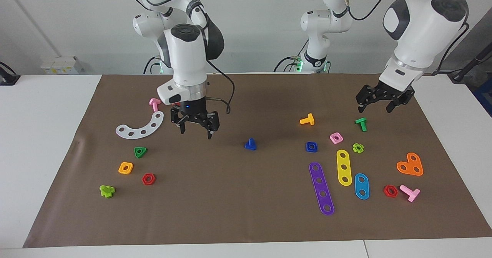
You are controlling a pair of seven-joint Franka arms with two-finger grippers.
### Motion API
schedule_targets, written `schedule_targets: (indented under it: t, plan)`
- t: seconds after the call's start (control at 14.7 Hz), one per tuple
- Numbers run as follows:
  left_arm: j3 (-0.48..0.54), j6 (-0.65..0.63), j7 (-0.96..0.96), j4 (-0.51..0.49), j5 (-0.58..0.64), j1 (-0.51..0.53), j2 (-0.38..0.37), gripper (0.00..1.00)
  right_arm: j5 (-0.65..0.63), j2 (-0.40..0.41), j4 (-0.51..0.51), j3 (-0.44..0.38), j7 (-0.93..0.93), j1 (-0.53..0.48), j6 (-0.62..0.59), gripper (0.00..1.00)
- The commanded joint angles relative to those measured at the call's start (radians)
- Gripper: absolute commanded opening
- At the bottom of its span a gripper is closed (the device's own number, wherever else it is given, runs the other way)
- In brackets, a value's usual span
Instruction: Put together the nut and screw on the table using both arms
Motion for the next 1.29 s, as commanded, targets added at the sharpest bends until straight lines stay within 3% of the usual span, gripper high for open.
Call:
schedule_targets:
  t: [0.0,0.2,0.61,0.89,1.23]
  plan:
    - [0.010,0.075,-0.049,-0.022,-0.002,-0.034,0.043,1.00,0.082,-0.084,-0.015,0.015,-0.157,-0.100,-0.084,1.00]
    - [0.011,0.214,-0.072,-0.143,-0.002,-0.057,0.037,1.00,0.093,-0.138,-0.007,0.012,-0.237,-0.175,-0.163,1.00]
    - [0.011,0.392,-0.123,-0.306,0.000,-0.109,0.047,1.00,0.129,-0.180,0.125,-0.001,-0.384,-0.272,-0.441,1.00]
    - [0.010,0.509,-0.132,-0.402,0.000,-0.130,0.048,1.00,0.130,-0.213,0.126,-0.001,-0.487,-0.352,-0.536,1.00]
    - [0.010,0.621,-0.132,-0.444,0.000,-0.172,0.106,1.00,0.130,-0.238,0.079,0.006,-0.481,-0.353,-0.569,1.00]
